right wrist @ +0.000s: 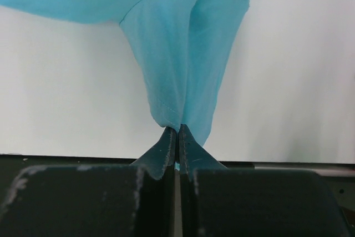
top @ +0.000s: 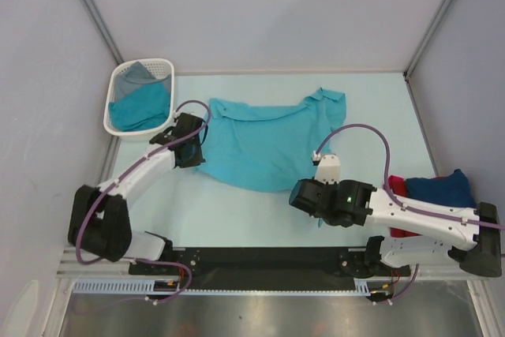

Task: Fold and stack the t-shirts
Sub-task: Flatten out the tshirt

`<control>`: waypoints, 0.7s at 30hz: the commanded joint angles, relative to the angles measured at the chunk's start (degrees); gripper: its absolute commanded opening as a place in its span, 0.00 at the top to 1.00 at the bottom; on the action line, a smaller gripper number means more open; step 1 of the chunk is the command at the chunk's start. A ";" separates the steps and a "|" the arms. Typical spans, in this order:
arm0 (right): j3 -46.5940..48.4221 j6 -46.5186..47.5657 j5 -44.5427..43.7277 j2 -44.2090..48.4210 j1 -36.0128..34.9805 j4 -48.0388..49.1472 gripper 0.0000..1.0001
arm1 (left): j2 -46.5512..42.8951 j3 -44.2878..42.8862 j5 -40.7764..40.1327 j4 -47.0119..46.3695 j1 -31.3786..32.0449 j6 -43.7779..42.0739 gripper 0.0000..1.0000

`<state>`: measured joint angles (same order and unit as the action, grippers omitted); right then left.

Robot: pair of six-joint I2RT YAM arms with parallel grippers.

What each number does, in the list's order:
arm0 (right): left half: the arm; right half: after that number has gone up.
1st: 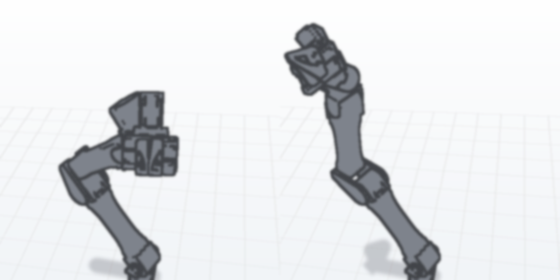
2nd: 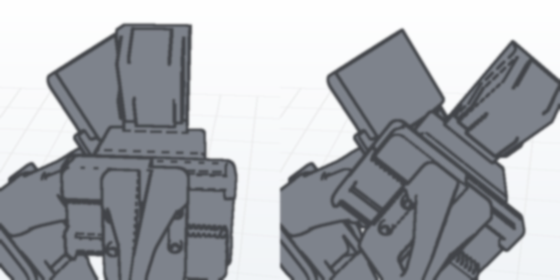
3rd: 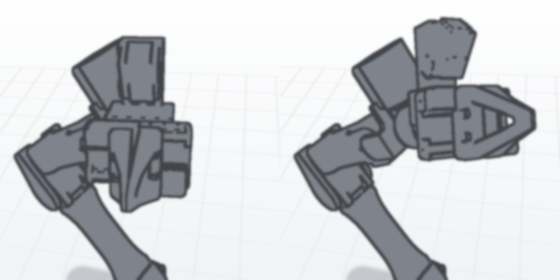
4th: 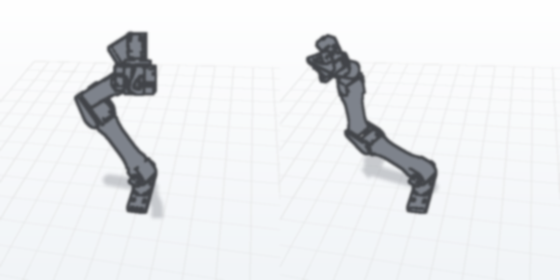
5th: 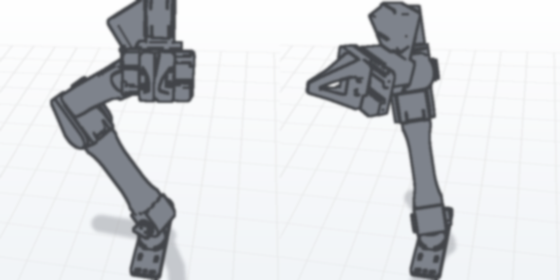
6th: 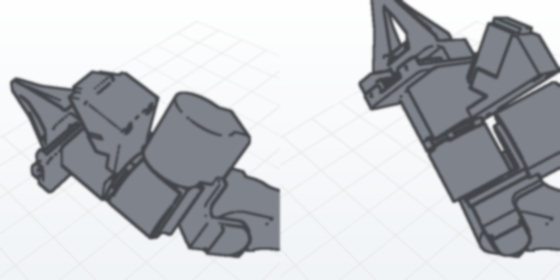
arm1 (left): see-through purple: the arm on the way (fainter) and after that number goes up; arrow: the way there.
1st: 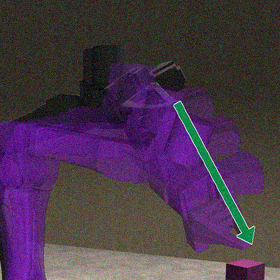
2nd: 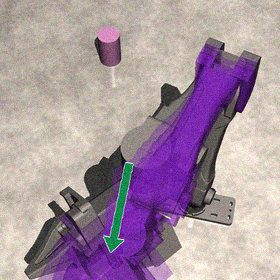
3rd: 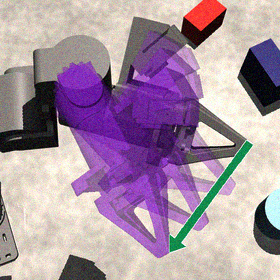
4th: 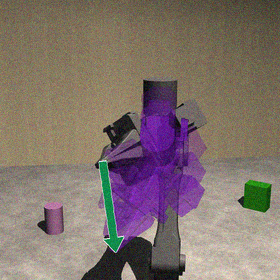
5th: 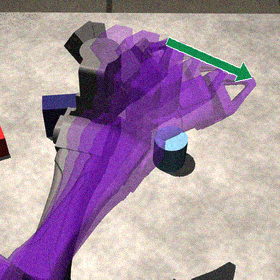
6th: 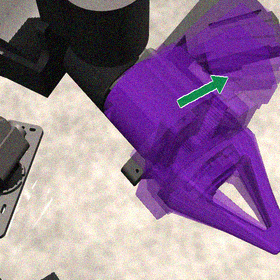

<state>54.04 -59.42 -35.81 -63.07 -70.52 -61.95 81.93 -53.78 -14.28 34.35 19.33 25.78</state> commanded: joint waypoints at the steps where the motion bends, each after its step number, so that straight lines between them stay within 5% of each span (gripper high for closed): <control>1: 5.80 -4.03 -1.81 -2.05 -0.84 -5.97 1.00 | -8.96 -0.01 0.40 6.60 2.63 2.26 1.00; 12: 11.26 -10.54 1.27 -6.71 -5.94 -13.54 1.00 | -18.91 4.12 0.75 15.83 10.37 8.23 1.00; 21: 11.96 -15.37 7.42 -11.81 -10.95 -19.16 1.00 | -18.03 3.68 0.13 22.78 15.91 13.06 1.00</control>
<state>63.79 -69.89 -30.33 -73.49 -79.24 -74.91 64.49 -50.19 -14.24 53.15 34.30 35.46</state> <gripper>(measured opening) 0.020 0.004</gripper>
